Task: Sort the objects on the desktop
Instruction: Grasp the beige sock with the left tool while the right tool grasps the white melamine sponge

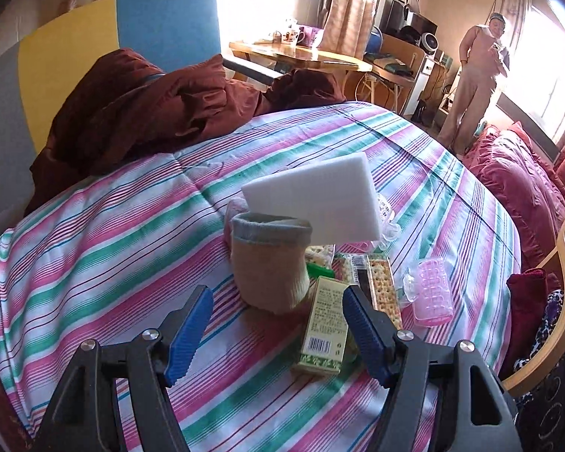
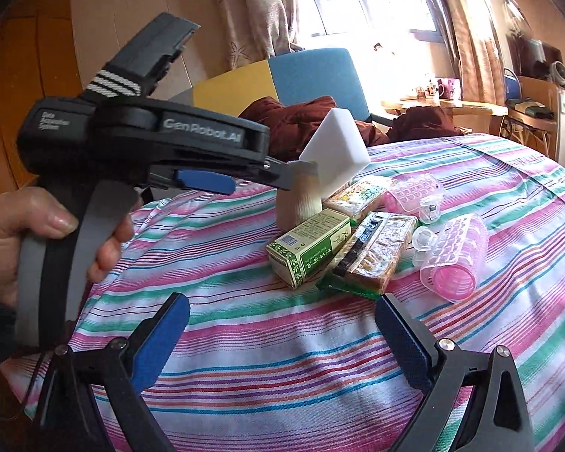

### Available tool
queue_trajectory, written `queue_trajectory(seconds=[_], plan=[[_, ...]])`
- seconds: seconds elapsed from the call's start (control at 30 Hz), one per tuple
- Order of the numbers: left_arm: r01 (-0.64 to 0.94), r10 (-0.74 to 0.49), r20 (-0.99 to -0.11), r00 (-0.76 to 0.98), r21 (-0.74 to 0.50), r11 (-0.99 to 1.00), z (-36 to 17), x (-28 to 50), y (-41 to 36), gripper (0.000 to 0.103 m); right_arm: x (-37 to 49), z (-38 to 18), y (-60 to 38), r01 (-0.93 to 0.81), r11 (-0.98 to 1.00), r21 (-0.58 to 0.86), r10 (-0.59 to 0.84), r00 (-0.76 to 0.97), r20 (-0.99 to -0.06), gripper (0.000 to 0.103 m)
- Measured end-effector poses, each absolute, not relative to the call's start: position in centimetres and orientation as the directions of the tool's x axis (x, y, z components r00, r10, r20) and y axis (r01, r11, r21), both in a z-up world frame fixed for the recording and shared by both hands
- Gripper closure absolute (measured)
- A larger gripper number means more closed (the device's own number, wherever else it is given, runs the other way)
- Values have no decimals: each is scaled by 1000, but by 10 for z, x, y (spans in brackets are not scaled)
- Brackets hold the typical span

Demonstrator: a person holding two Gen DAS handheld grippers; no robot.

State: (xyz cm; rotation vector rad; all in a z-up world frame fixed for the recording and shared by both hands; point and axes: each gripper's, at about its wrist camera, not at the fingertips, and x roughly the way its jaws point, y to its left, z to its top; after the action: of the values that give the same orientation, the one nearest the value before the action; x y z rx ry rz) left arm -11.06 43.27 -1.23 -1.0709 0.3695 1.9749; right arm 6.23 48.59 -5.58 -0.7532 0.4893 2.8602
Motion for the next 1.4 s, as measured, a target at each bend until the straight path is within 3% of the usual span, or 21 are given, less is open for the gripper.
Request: queue_trajectory(seconds=[0.23, 0.3, 0.47, 0.6, 0.93, 1.1, 1.27, 1.4], plan=[[-774, 523, -811, -263, -146, -617, -33, -127, 451, 31, 61, -64, 500, -198, -911, 361, -2, -875, -485, 3], [-770, 519, -815, -257, -152, -620, -39, -131, 456, 40, 59, -66, 502, -192, -910, 368, -12, -874, -486, 3], [-761, 534, -809, -244, -181, -623, -48, -138, 458, 48, 56, -69, 503, -170, -905, 389, -51, -866, -498, 3], [-744, 550, -793, -263, -197, -639, -45, -130, 434, 49, 54, -72, 503, -162, -904, 396, -72, -855, -514, 9], [-662, 610, -753, -245, -330, -673, -41, -94, 331, 50, 50, -76, 510, -140, -890, 435, -126, -840, -528, 6], [-679, 621, -751, -223, -337, -652, -40, -63, 295, 50, 51, -74, 509, -142, -887, 440, -127, -840, -527, 7], [-718, 633, -748, -199, -328, -614, -39, -36, 268, 50, 50, -62, 502, -146, -923, 356, -84, -826, -557, 7], [-734, 650, -734, -194, -331, -593, -43, -26, 249, 50, 41, -38, 496, -108, -982, 158, 0, -826, -563, 7]])
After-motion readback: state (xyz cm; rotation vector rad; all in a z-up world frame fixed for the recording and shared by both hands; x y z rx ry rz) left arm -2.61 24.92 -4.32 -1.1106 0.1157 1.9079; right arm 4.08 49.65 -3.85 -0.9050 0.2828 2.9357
